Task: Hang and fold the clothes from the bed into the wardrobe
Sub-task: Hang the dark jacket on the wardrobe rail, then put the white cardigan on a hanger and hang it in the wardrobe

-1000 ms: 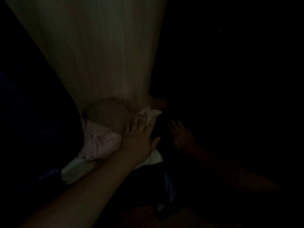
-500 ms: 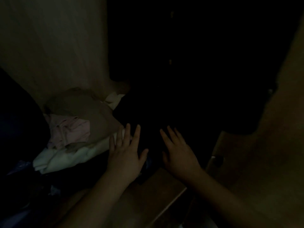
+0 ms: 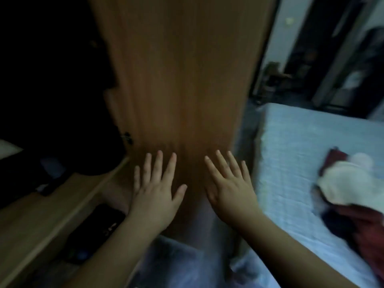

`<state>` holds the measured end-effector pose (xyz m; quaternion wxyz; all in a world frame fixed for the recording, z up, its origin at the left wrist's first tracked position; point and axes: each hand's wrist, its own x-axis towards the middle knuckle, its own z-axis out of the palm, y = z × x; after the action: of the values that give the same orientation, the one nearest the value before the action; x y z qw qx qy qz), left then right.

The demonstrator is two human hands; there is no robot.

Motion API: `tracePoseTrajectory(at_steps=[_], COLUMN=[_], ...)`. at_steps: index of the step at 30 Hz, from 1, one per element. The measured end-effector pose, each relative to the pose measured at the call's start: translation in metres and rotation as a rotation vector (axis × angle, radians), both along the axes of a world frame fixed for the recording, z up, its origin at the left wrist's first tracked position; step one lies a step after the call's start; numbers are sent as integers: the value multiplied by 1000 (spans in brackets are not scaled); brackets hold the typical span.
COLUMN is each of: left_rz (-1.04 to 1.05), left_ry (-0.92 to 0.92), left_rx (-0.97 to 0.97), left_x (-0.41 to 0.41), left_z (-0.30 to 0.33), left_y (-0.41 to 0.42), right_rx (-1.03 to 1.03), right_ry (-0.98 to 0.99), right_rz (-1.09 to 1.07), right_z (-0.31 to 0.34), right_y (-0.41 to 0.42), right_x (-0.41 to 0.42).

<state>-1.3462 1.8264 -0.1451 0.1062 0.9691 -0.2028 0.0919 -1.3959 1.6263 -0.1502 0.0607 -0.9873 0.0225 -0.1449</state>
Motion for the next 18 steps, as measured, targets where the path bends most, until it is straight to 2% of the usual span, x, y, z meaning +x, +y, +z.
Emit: tracePoseTrajectory(at_steps=[3,9,14,18], left_rz=[-198,-526,-701,-769], left_ry=[68,84,87,92], left_rx=[2,56,135,142], left_x=[-51,-134,-171,-176], left_z=[-11,-19,-33,-46], left_y=[-89,-242,-327,-383], right_rx=[-1,43,113,132], right_ry=[51,77,59,91], right_rz=[-194,-563,-732,-817], right_z=[-11,-33,-41,-52], right_y=[-77,-189,-239,-282], right_x=[-85,-233,-301,-325])
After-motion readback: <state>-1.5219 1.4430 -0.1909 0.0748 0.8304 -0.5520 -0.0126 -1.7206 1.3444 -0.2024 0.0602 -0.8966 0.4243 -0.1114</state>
